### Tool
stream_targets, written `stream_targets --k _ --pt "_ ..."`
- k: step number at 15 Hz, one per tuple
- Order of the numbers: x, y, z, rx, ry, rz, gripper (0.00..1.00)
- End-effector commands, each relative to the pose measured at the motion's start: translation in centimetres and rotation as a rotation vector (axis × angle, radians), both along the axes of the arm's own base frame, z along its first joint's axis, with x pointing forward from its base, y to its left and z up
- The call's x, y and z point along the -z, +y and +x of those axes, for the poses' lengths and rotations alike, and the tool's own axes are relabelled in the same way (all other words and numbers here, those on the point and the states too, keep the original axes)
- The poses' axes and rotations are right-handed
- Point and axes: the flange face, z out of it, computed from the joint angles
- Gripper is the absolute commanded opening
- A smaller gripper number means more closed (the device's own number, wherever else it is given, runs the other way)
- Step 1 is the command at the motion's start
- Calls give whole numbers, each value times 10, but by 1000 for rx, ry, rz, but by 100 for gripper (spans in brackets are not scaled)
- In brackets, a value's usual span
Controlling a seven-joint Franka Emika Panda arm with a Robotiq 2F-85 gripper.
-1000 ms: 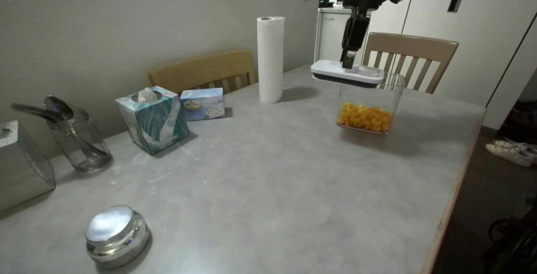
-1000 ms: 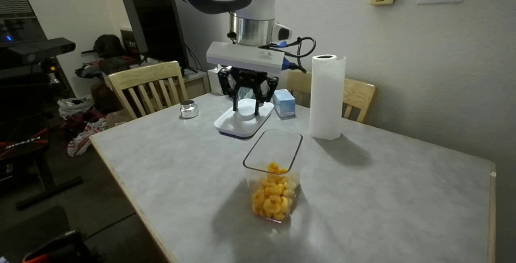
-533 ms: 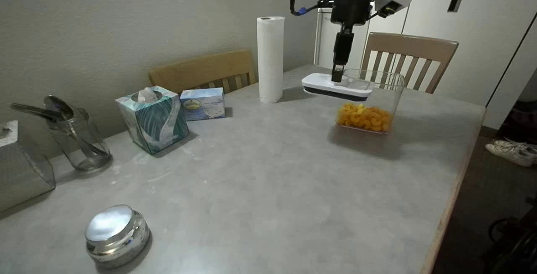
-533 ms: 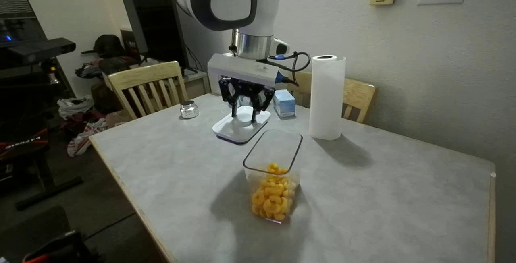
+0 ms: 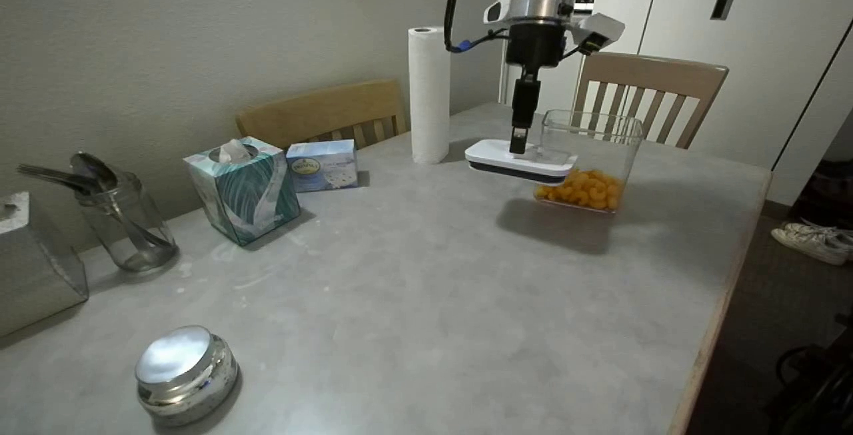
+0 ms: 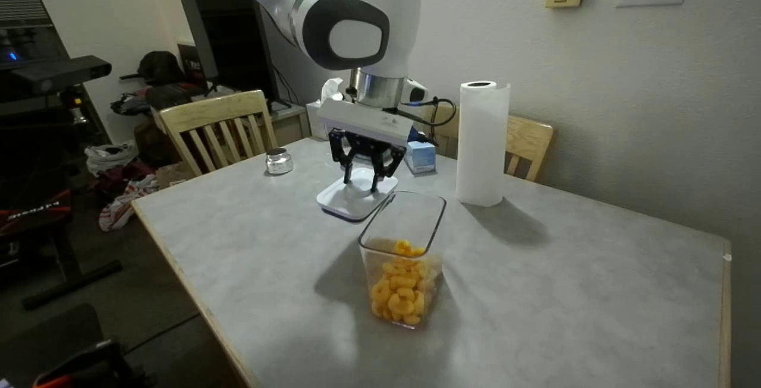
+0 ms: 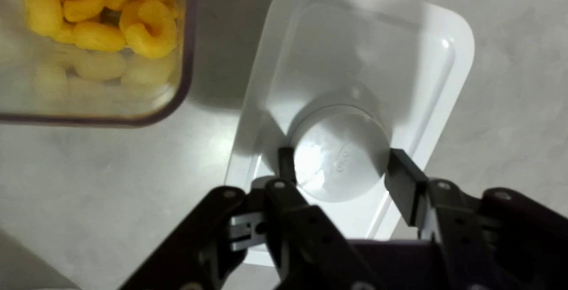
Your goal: Press down on the top of the white lid and remove it from the clear food container
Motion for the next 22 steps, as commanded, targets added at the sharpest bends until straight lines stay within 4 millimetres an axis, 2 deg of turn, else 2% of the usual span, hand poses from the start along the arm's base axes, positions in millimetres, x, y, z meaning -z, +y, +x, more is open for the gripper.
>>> stream_targets --k 1,6,13,16,22 --pt "17 5 10 -21 32 19 28" --pt "44 18 11 -51 77 46 28" --pt "69 30 12 -89 132 50 28" --pt "75 29 14 -73 125 40 28" --pt "74 32 23 -2 47 34 28"
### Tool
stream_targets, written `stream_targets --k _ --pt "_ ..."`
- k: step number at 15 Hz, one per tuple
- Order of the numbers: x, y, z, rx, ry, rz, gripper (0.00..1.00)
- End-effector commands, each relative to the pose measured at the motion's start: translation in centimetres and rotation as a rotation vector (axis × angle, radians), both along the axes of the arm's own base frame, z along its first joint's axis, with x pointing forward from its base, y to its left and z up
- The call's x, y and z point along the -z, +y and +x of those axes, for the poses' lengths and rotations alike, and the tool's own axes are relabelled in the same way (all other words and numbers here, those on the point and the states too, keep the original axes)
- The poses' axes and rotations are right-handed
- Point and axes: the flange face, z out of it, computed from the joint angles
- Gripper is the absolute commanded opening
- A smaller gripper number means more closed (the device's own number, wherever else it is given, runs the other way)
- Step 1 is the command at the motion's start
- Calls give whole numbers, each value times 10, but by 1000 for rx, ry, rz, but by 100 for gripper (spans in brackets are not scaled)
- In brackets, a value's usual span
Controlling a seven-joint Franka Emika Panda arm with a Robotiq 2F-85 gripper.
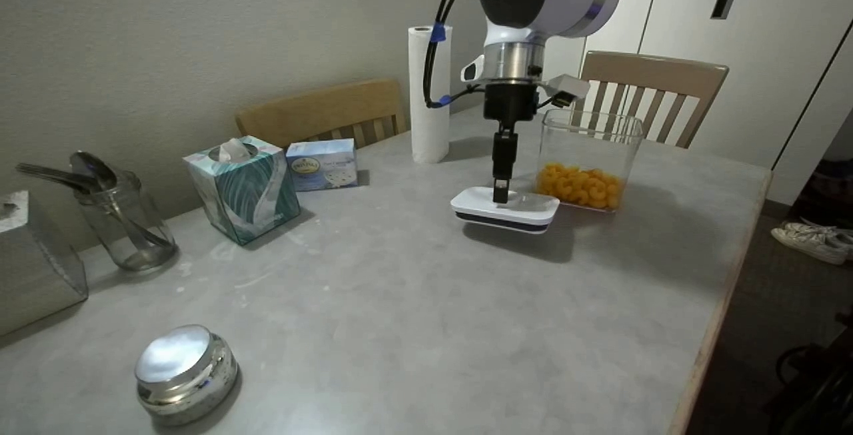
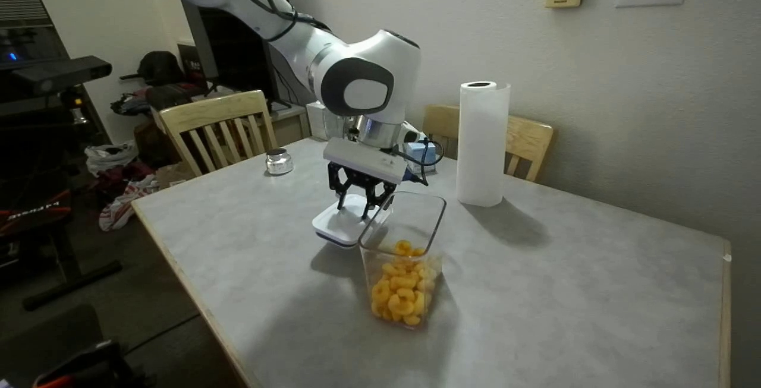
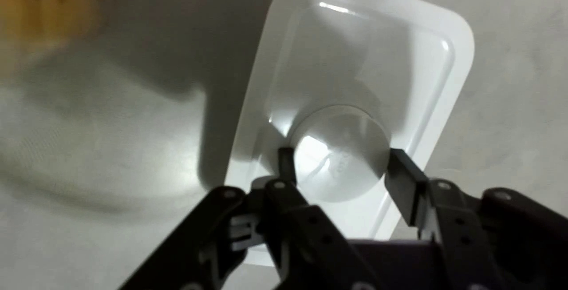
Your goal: Press down on the top of the white lid and remove it from the clear food container
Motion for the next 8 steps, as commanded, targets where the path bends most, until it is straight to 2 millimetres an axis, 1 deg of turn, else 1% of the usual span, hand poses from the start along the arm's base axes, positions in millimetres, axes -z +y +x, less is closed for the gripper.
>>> stream_targets --k 1,5,8 --pt "-4 4 8 48 -48 -9 28" --pt "-1 11 10 57 -64 -14 28" --pt "4 17 9 46 -57 -5 28"
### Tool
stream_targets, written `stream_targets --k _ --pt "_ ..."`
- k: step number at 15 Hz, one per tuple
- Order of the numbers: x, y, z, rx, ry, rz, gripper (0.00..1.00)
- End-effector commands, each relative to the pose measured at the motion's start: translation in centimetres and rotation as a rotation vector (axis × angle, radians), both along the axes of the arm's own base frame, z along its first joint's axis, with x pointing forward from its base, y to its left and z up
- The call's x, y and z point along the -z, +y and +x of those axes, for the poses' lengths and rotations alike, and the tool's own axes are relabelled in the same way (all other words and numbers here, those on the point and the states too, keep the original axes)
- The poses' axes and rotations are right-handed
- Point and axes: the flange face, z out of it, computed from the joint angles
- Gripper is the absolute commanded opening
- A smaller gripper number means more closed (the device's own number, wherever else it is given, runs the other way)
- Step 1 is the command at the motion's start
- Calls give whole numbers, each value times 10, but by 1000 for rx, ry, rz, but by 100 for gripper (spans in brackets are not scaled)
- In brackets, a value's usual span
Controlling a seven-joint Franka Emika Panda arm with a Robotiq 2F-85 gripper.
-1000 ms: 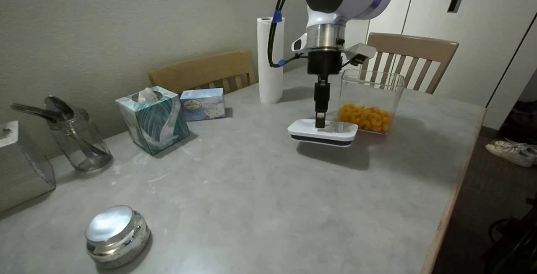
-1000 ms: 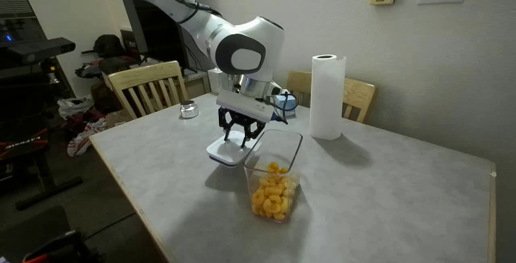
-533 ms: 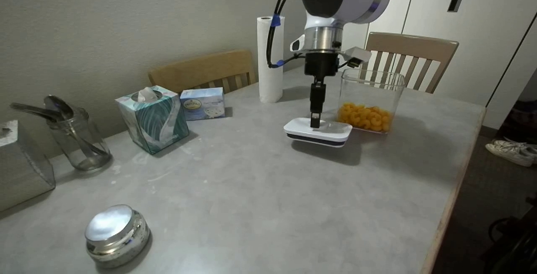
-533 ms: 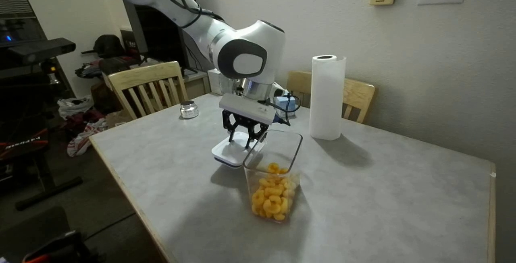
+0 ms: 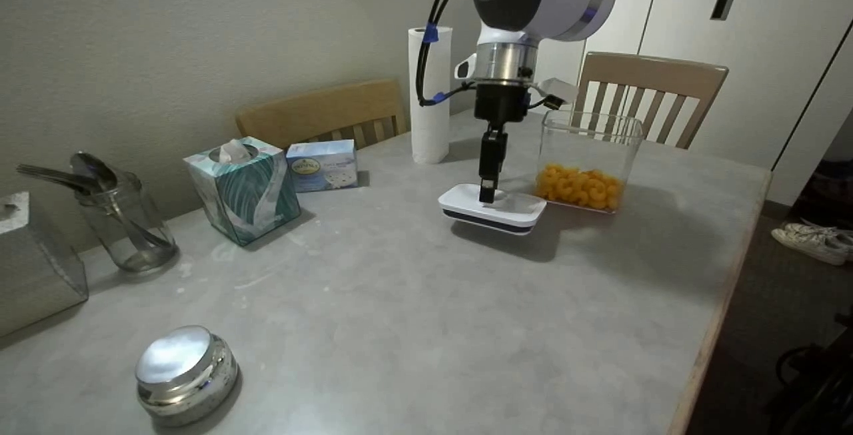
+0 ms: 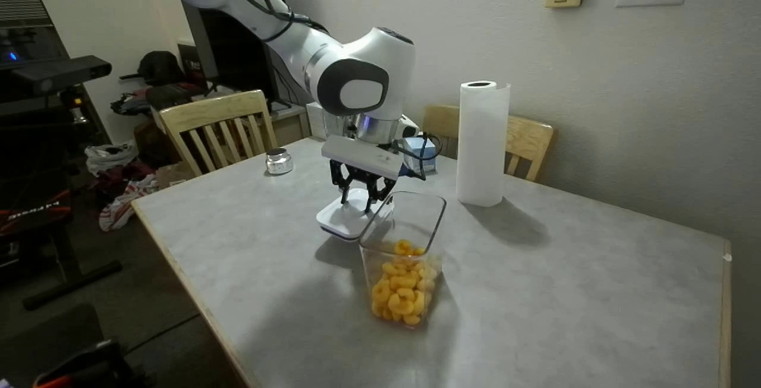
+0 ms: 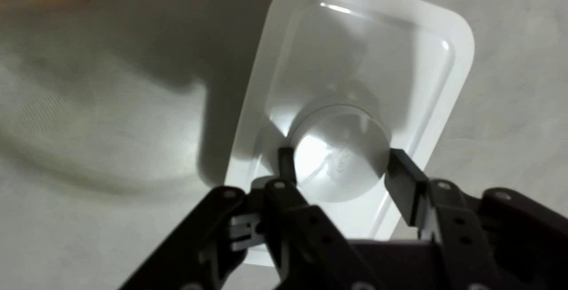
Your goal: Press down on the top of the white lid and remove it from the clear food container
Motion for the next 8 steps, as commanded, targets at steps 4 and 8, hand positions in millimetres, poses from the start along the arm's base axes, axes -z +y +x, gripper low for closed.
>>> stream_targets --k 4,8 --pt "18 10 -1 -2 4 21 28" --pt "26 14 -2 -12 9 29 28"
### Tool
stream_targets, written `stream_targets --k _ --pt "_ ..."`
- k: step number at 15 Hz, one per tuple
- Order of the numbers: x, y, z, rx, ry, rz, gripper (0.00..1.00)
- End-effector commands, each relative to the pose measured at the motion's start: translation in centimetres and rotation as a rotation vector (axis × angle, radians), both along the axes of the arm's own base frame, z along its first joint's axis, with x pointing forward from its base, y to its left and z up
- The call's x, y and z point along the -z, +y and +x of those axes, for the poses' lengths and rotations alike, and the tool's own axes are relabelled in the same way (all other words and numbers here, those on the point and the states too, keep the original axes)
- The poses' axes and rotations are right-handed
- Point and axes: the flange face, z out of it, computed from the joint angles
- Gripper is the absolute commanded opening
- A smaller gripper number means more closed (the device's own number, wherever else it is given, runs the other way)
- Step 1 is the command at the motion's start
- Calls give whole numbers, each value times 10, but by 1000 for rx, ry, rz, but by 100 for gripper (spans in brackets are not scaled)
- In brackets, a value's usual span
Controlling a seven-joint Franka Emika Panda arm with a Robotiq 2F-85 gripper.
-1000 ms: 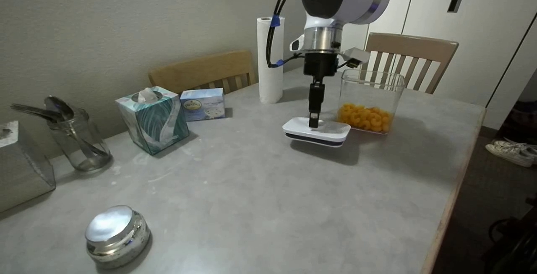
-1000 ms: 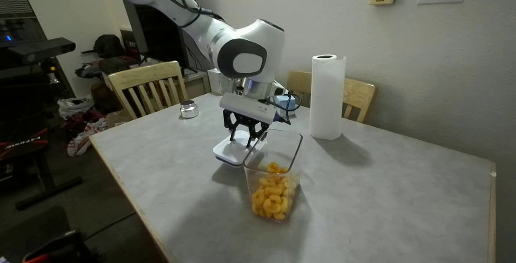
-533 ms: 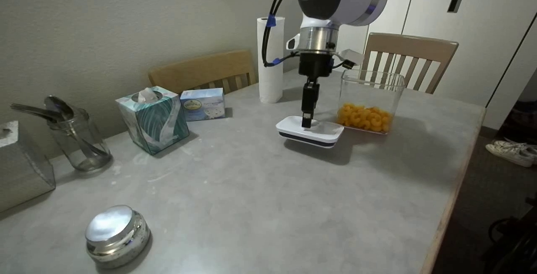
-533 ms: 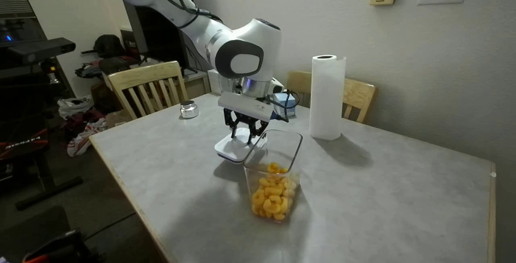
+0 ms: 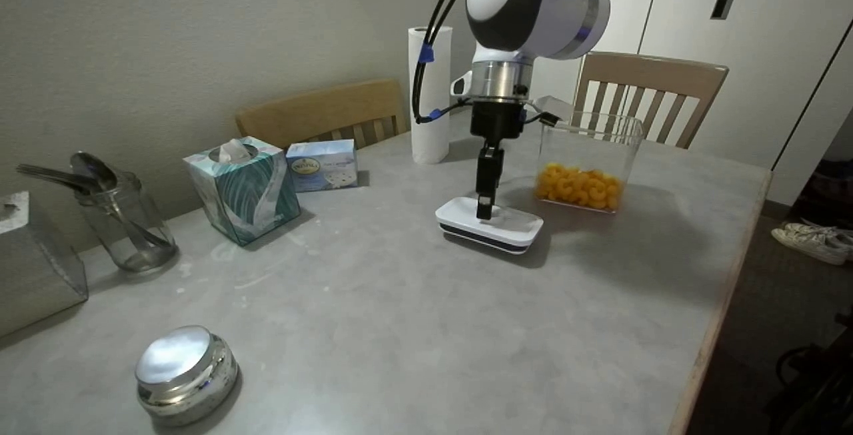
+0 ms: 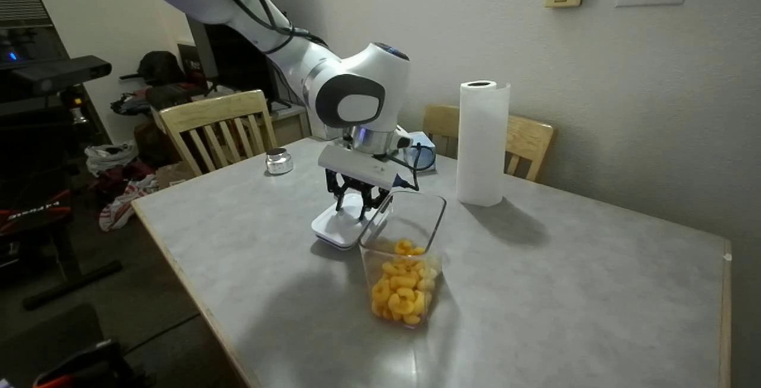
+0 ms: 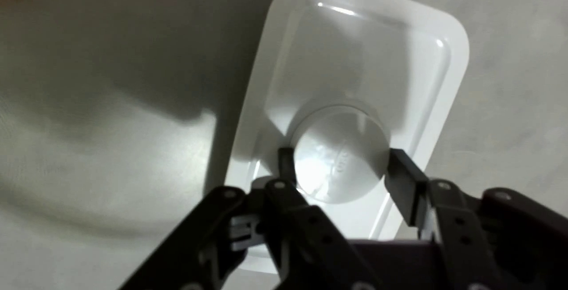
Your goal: Press down on the top of the white lid and remove it from the clear food container
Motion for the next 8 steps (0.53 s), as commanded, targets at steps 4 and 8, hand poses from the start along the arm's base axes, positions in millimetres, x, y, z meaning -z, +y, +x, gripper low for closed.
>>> stream_targets --k 4,8 --pt "-2 3 3 -10 -17 21 80" --pt "-16 -1 6 -17 -36 21 100"
